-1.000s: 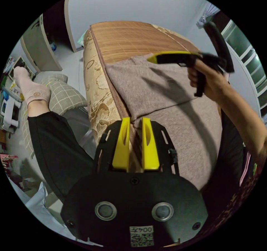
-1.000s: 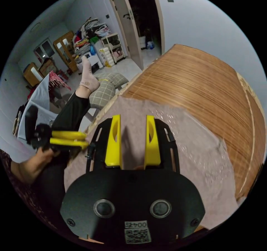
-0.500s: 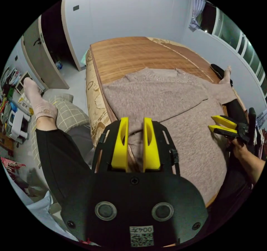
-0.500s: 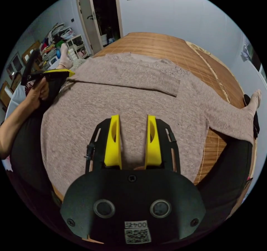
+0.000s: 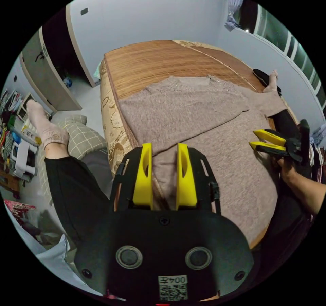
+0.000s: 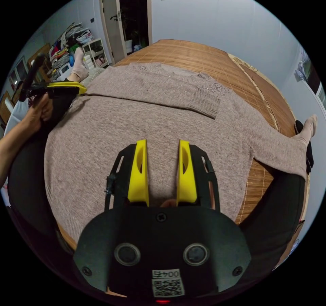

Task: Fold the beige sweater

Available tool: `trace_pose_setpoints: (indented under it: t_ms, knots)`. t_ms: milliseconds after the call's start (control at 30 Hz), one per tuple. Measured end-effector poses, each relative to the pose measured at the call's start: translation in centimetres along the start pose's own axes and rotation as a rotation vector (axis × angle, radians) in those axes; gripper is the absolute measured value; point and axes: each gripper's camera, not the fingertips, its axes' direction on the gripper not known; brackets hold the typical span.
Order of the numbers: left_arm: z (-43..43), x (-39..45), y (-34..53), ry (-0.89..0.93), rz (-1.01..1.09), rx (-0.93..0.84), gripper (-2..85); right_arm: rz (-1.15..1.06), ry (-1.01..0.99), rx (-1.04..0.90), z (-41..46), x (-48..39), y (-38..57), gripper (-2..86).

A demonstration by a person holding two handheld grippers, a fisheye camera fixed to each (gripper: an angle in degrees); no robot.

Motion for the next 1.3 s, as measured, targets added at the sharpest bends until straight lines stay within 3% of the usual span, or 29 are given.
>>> trace_pose_setpoints:
  t_ms: [267,367,467,900,1100,1300]
  knots:
    - [-0.4,12.7,0.3,0.062,0.11,-0.051,8.8,0.002,-0.003,-0.001,-4.8,1.0,0.6,13.6]
    - [0.7,16.2,1.0,0.002,0.179,-0.081,7.9,0.003,-0.007,-0.001,-6.7,1.6,0.7,13.4]
    - [1.1,18.6,2.4,-0.085,0.249,-0.028,6.0,0.003,-0.008,-0.004,-8.7,2.3,0.8,12.2]
    - [1.2,23.5,2.9,-0.121,0.336,-0.001,2.7,0.016,-0.013,-0.022,-18.1,6.8,0.5,11.1]
    - [1.3,22.8,2.3,-0.021,0.279,-0.01,2.2,0.164,-0.304,0.017,-23.8,13.7,0.4,12.5]
    - [1.6,21.9,1.6,0.062,0.229,-0.019,1.8,0.449,-0.57,0.336,-33.4,24.3,2.8,14.6]
